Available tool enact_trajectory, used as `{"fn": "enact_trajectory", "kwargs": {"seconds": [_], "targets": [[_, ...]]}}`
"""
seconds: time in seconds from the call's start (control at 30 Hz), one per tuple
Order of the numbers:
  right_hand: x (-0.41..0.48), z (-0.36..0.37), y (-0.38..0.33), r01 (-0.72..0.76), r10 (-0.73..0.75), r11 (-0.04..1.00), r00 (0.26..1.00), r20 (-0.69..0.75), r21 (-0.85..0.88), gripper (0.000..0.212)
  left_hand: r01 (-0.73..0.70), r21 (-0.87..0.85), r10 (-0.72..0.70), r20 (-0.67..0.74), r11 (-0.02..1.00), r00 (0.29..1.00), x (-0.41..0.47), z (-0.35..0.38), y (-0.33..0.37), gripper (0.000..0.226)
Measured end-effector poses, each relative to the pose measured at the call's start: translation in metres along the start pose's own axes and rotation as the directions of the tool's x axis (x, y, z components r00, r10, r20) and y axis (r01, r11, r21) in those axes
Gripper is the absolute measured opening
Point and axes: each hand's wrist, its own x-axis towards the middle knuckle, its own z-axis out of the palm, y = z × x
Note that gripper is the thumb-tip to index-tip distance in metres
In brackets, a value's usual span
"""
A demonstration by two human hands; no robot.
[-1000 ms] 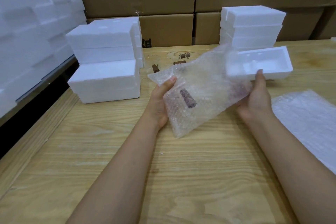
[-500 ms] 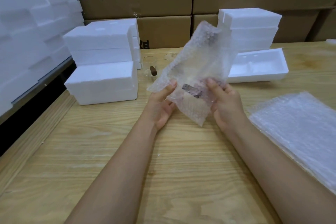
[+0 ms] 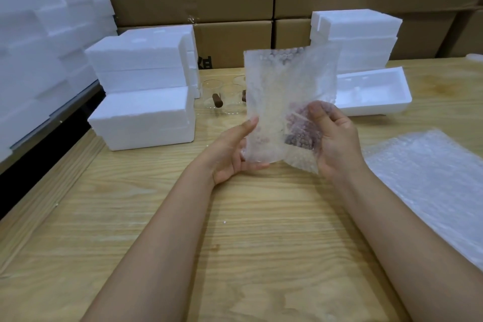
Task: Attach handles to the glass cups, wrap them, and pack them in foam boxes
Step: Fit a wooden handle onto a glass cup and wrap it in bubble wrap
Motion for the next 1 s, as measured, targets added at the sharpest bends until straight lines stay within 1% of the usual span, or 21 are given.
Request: {"fn": "enact_trajectory", "kwargs": {"seconds": [0.03,0.1,0.13,0.17,0.23,0.3,0.37,0.43,0.47,0.5,0.57,0.6,0.63,0.7,0.77,0.83,0.87,0.9,0.93,0.97,1.0], "targets": [[0.0,0.0,0.001,0.004,-0.004,1.0,1.0,0.003,-0.016,0.013,-0.001,0.034,0.003,-0.054,0.999,0.999,0.002,0.002,-0.001,0.071],[-0.001,0.001,0.001,0.006,-0.006,0.999,1.0,0.011,-0.051,0.012,-0.031,0.08,0.04,-0.112,0.996,0.993,0.006,0.005,-0.002,0.031],[-0.001,0.001,0.001,0.008,-0.008,0.998,1.0,0.014,-0.063,0.009,-0.037,0.103,0.05,-0.126,0.994,0.991,0.008,0.007,-0.003,0.018],[-0.001,0.002,0.001,0.011,-0.01,0.997,1.0,0.021,-0.072,0.007,-0.042,0.131,0.061,-0.145,0.99,0.988,0.009,0.008,-0.002,0.015],[-0.002,0.002,0.001,0.014,-0.01,0.993,0.999,0.037,-0.115,0.007,-0.061,0.2,0.103,-0.203,0.978,0.974,0.011,0.012,-0.001,0.024],[-0.003,0.003,0.002,-0.001,0.01,0.985,0.999,0.052,-0.175,0.016,-0.111,0.283,0.184,-0.248,0.953,0.951,0.012,0.02,-0.002,0.036],[-0.004,0.004,0.004,-0.009,0.024,0.965,0.998,0.055,-0.261,0.019,-0.186,0.369,0.29,-0.249,0.911,0.924,0.014,0.026,-0.005,0.045],[-0.004,0.004,0.009,0.024,0.006,0.923,0.997,0.077,-0.384,0.014,-0.258,0.419,0.376,-0.23,0.871,0.897,0.016,0.03,-0.01,0.048],[-0.004,0.005,0.011,0.037,0.001,0.894,0.997,0.083,-0.447,0.015,-0.298,0.443,0.421,-0.21,0.846,0.882,0.018,0.031,-0.011,0.045],[-0.003,0.005,0.014,0.04,0.003,0.861,0.996,0.085,-0.506,0.023,-0.338,0.48,0.47,-0.186,0.81,0.863,0.019,0.031,-0.012,0.037],[-0.002,0.003,0.016,-0.001,0.058,0.812,0.995,0.08,-0.583,0.045,-0.385,0.553,0.542,-0.149,0.739,0.827,0.019,0.033,-0.011,0.016],[-0.002,0.002,0.016,-0.023,0.096,0.801,0.991,0.089,-0.599,0.049,-0.398,0.567,0.559,-0.138,0.722,0.818,0.017,0.033,-0.01,0.015],[-0.001,0.0,0.017,-0.025,0.121,0.792,0.986,0.117,-0.61,0.046,-0.406,0.578,0.567,-0.122,0.708,0.815,0.015,0.034,-0.01,0.019],[0.001,-0.001,0.016,0.003,0.136,0.752,0.978,0.16,-0.659,0.032,-0.438,0.586,0.564,-0.04,0.681,0.824,0.012,0.034,-0.011,0.024],[0.003,0.0,0.015,-0.009,0.129,0.729,0.984,0.124,-0.684,0.032,-0.5,0.477,0.535,0.072,0.723,0.842,0.008,0.034,-0.015,0.023],[0.005,0.0,0.017,-0.067,0.127,0.752,0.991,0.044,-0.655,0.038,-0.511,0.36,0.504,0.121,0.78,0.855,0.008,0.037,-0.015,0.027],[0.006,0.0,0.018,-0.081,0.127,0.758,0.992,0.024,-0.647,0.039,-0.514,0.337,0.501,0.131,0.789,0.855,0.007,0.038,-0.016,0.025],[0.006,-0.001,0.019,-0.051,0.105,0.736,0.994,0.039,-0.675,0.034,-0.517,0.333,0.504,0.13,0.789,0.854,0.007,0.04,-0.016,0.023],[0.006,-0.001,0.019,-0.005,0.076,0.691,0.995,0.066,-0.723,0.024,-0.512,0.345,0.506,0.115,0.786,0.855,0.008,0.04,-0.017,0.021],[0.005,-0.002,0.02,0.023,0.057,0.652,0.995,0.08,-0.758,0.019,-0.505,0.37,0.509,0.095,0.78,0.856,0.009,0.039,-0.018,0.018],[0.005,-0.002,0.02,0.018,0.061,0.64,0.995,0.074,-0.768,0.019,-0.501,0.404,0.518,0.075,0.766,0.852,0.009,0.037,-0.018,0.015]]}}
